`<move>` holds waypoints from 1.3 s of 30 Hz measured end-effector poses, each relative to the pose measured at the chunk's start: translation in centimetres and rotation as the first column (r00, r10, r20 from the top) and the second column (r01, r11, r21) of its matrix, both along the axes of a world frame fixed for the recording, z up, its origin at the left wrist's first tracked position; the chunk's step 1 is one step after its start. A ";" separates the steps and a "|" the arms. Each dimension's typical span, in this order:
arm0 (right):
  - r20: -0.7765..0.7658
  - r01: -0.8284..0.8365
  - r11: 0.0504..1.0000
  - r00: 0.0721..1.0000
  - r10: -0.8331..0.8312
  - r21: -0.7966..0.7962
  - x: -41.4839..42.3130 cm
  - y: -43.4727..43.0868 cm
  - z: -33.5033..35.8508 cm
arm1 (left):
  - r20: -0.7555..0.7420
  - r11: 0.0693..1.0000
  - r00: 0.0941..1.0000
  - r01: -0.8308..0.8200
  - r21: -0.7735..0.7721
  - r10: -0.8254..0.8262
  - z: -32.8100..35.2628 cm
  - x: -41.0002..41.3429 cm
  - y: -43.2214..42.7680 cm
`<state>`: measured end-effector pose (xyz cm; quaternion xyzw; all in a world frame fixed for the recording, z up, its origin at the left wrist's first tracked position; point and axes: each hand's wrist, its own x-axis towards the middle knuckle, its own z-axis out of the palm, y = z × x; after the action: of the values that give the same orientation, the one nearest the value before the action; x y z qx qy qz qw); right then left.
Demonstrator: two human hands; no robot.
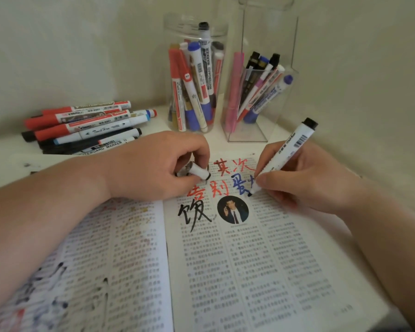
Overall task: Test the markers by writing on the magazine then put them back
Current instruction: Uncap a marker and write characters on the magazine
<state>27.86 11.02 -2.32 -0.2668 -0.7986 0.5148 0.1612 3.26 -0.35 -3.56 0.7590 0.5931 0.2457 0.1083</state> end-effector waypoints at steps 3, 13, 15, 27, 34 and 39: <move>0.048 0.016 0.997 0.999 -0.020 0.077 0.0 -0.1 0.2 | 0.017 1.000 1.000 -0.001 -0.016 0.002 0.1 -0.1 0.0; 0.094 -0.004 0.998 0.996 -0.002 0.062 0.0 -0.3 0.5 | 0.019 0.996 1.000 0.023 0.080 -0.025 0.1 -0.2 0.1; 0.102 -0.052 0.999 0.993 0.050 0.016 0.2 -0.3 0.5 | 0.118 0.999 0.993 -0.006 0.041 0.001 0.0 -0.2 0.1; 0.017 -0.044 0.998 0.999 0.044 0.046 0.3 0.2 0.0 | 0.053 0.996 0.998 0.011 0.087 -0.016 -0.1 -0.3 0.4; 0.090 -0.059 0.990 0.995 0.048 0.125 0.1 0.6 0.0 | 0.127 0.996 0.992 -0.035 0.082 0.025 0.0 -0.3 0.3; -0.235 0.053 0.984 0.968 -0.092 -0.169 -0.3 1.4 -0.1 | 0.143 0.984 0.986 -0.108 0.142 0.087 0.2 0.0 0.2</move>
<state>27.53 12.40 -2.46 -0.2436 -0.7185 0.6000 0.2539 3.30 -0.14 -3.32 0.7164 0.6009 0.3456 0.0794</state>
